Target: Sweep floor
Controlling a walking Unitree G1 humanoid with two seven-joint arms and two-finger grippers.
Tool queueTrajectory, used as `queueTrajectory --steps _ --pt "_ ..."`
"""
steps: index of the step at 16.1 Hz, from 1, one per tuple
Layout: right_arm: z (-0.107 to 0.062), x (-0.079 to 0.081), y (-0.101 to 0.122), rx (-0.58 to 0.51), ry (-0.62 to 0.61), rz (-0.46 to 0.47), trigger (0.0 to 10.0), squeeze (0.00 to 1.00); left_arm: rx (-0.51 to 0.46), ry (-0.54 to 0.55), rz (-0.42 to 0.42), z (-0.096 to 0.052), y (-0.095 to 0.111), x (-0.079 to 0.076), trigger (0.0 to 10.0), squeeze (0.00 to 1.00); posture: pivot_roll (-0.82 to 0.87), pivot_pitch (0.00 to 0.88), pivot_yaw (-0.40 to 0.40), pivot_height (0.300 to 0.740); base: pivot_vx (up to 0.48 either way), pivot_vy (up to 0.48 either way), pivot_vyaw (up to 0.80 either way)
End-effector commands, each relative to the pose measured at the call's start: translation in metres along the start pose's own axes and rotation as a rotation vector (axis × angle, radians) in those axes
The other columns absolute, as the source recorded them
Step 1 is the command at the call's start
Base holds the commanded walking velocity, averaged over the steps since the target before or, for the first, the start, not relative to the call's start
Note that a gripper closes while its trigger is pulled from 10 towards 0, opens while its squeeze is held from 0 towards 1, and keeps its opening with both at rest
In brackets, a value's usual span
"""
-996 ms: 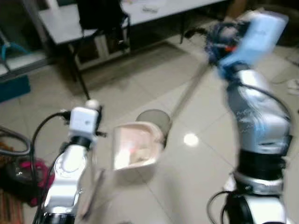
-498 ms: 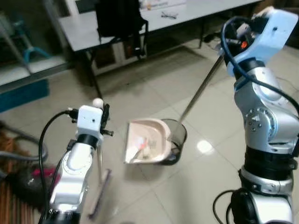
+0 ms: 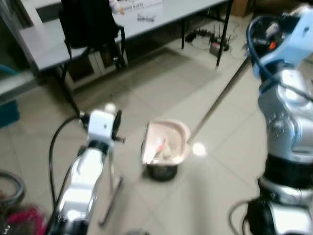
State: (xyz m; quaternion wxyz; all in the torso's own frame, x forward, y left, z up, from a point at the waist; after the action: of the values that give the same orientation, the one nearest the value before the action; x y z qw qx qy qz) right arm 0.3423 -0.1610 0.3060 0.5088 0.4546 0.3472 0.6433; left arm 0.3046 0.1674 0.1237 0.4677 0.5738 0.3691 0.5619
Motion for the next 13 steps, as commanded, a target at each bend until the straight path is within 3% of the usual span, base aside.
queueTrajectory --steps 1,8,13 --pt "0.0 0.01 0.014 -0.054 0.049 0.028 10.0 0.0 -0.018 0.009 0.03 0.002 0.004 0.005 10.0 0.0 -0.08 0.011 0.108 0.74 0.386 0.0 0.0" --pt "0.004 0.018 0.006 -0.054 0.107 -0.004 10.0 0.0 -0.009 0.039 0.017 -0.001 0.002 0.008 10.0 0.0 -0.06 0.02 0.089 0.74 0.383 0.0 0.0" --pt "0.005 0.029 -0.008 -0.074 0.178 -0.114 10.0 0.0 0.005 0.051 0.016 -0.003 -0.002 0.011 10.0 0.0 -0.06 0.028 0.082 0.74 0.0 0.0 0.0"
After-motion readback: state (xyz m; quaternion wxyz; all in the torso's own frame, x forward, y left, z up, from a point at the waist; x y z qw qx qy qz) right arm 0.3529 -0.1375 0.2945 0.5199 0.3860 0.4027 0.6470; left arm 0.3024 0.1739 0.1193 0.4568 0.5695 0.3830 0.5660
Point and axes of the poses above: a point about 5 cm out from each wrist's last joint towards the gripper, its own z axis pointing out of the wrist towards the gripper, its own y axis along the axis of the wrist's last joint, x = y × z, the point moved 2 cm from there along z, pointing out of the wrist towards the gripper, and after that the axes turned 4 degrees about z, right-handed, at the moved point
